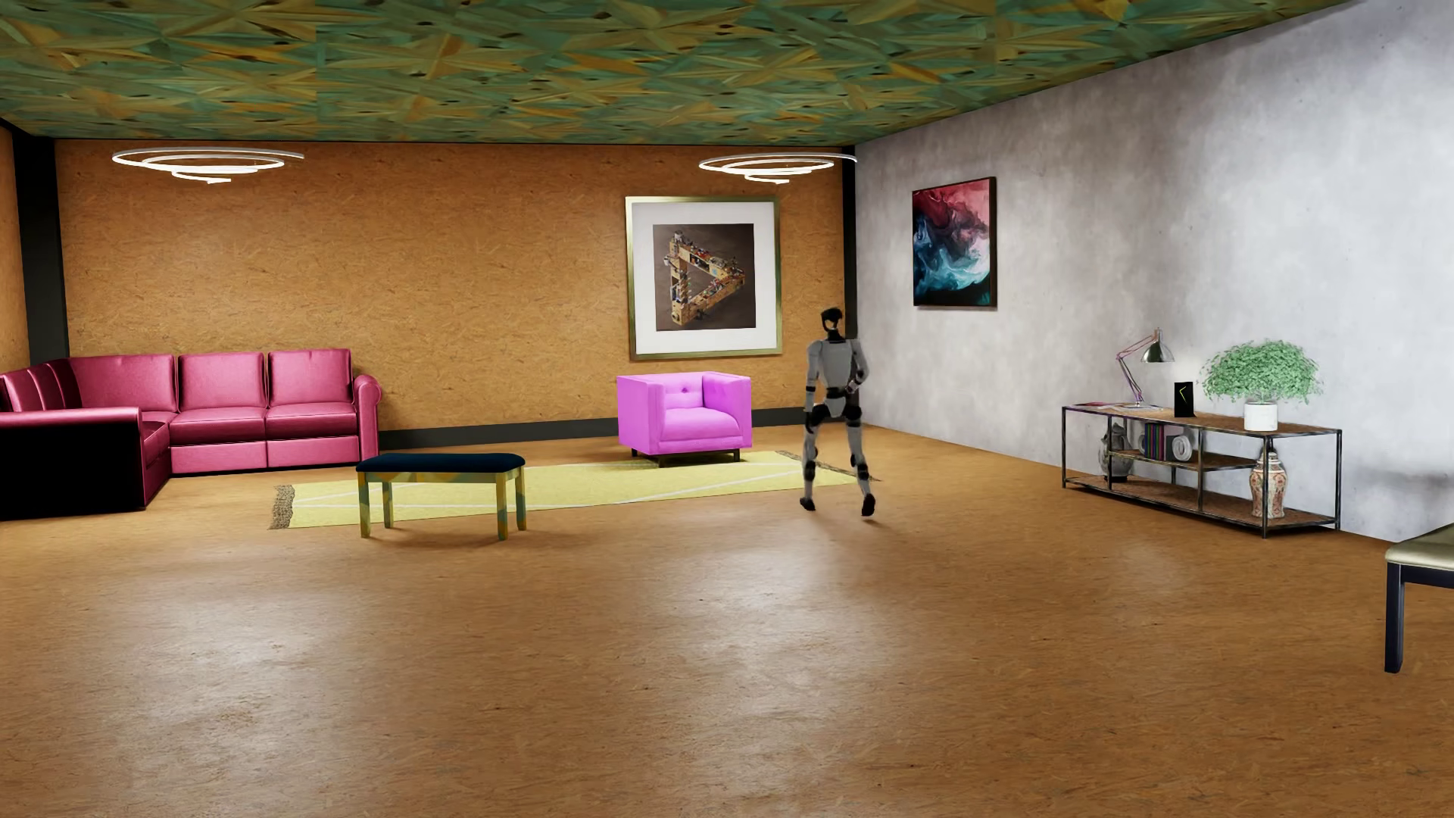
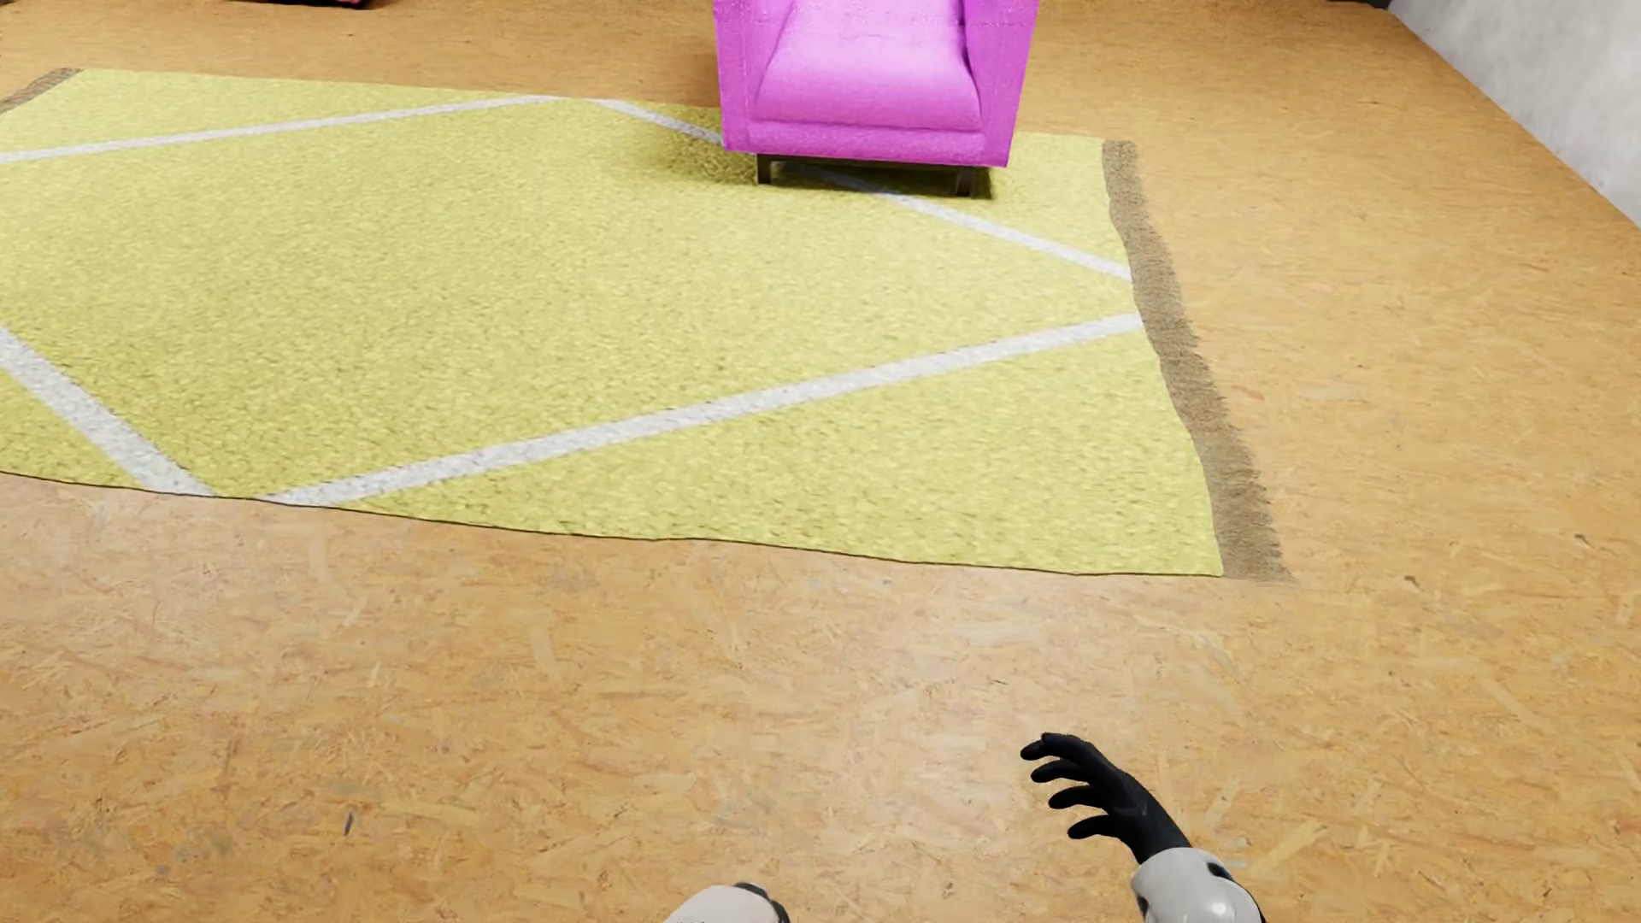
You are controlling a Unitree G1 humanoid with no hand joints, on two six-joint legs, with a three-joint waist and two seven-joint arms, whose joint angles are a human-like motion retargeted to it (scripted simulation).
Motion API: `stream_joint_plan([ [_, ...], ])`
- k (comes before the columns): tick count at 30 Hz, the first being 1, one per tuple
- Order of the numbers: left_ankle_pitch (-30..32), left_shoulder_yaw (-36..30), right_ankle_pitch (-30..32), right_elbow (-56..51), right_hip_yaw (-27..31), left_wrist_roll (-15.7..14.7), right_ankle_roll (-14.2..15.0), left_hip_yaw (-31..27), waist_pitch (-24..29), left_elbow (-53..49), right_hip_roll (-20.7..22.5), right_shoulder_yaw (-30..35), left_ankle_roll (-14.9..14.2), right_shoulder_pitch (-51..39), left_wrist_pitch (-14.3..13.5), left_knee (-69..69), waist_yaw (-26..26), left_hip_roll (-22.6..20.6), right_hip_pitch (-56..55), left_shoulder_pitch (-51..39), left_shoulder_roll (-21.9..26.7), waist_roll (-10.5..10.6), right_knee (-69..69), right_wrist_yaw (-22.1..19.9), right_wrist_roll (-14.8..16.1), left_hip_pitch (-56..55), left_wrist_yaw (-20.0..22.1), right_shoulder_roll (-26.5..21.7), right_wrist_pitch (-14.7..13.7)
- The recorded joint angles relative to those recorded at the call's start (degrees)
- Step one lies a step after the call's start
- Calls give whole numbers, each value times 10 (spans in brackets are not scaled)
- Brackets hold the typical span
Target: Walk to the pink armchair
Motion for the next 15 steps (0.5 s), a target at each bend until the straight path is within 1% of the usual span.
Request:
stream_joint_plan([
  [1, 50, -14, 68, 18, 0, 0, 0, 0, -18, 18, -15, -4, 0, 17, 0, 61, -3, -9, -26, -5, 0, -10, 77, 0, 0, -25, 0, 10, 0],
  [2, 44, -24, 148, 61, 0, 0, 0, 0, -1, 34, -45, 9, 0, 34, 0, 118, -15, -40, -33, -11, 0, -29, 170, 0, 0, 9, 0, 22, 0],
  [3, 10, -3, 216, 104, 0, 0, 0, 0, 6, 23, -33, 38, 0, 40, 0, 140, -34, -54, -95, -28, -3, -25, 304, 0, 0, 30, 0, 23, 0],
  [4, -7, -5, 215, 159, 0, 0, 0, 0, 17, -2, -34, 81, 0, 38, 0, 130, -54, -76, -153, -42, -7, -26, 419, 0, 0, 77, 0, 27, 0],
  [5, -1, 15, 184, 208, 0, 0, 0, 0, 26, -44, -15, 77, 0, 50, 0, 98, -93, -84, -203, -52, -14, -12, 481, 0, 0, 136, 0, 40, 0],
  [6, 7, 31, 177, 246, 0, 0, 0, 0, 27, -88, 7, 97, 0, 70, 0, 72, -125, -87, -255, -68, -17, 3, 483, 0, 0, 179, 0, 43, 0],
  [7, 16, 57, 197, 271, 0, 0, 0, 0, 36, -145, 21, 117, 0, 97, 0, 39, -161, -86, -289, -77, -19, 13, 427, 0, 0, 239, 0, 46, 0],
  [8, 23, 72, 235, 289, 0, 0, 0, 0, 36, -203, 38, 139, 0, 128, 0, 15, -186, -79, -326, -87, -20, 25, 327, 0, 0, 282, 0, 44, 0],
  [9, 28, 85, 278, 297, 0, 0, 0, 0, 33, -258, 46, 149, 0, 161, 0, -9, -203, -76, -355, -96, -17, 30, 209, 0, 0, 321, 0, 43, 0],
  [10, 25, 100, 272, 300, 0, 0, 0, 0, 29, -305, 48, 169, 0, 187, 0, -26, -224, -72, -379, -108, -13, 32, 95, 0, 0, 355, 0, 41, 0],
  [11, 7, 114, 178, 299, 0, 0, 0, 0, 25, -344, 44, 183, 0, 210, 0, -43, -240, -70, -395, -123, -6, 28, -10, 0, 0, 386, 0, 40, 0],
  [12, -15, 130, 8, 301, 0, 0, 0, 0, 17, -370, 31, 197, 0, 227, 0, -47, -258, -68, -415, -136, 1, 21, -70, 0, 0, 409, 0, 41, 0],
  [13, -40, 145, -53, 298, 0, 0, 0, 0, 7, -388, 19, 206, 0, 241, 0, -44, -270, -61, -436, -149, 9, 15, -55, 0, 0, 426, 0, 44, 0],
  [14, -57, 154, -59, 326, 0, 0, 0, 0, 9, -385, 14, 262, 0, 231, 0, -38, -289, -55, -449, -161, 15, 5, -53, 0, 0, 449, 0, 47, 0],
  [15, -51, 169, -57, 329, 0, 0, 0, 0, 16, -376, 23, 275, 0, 228, 0, -27, -304, -46, -463, -160, 10, 7, -46, 0, 0, 476, 0, 46, 0],
])
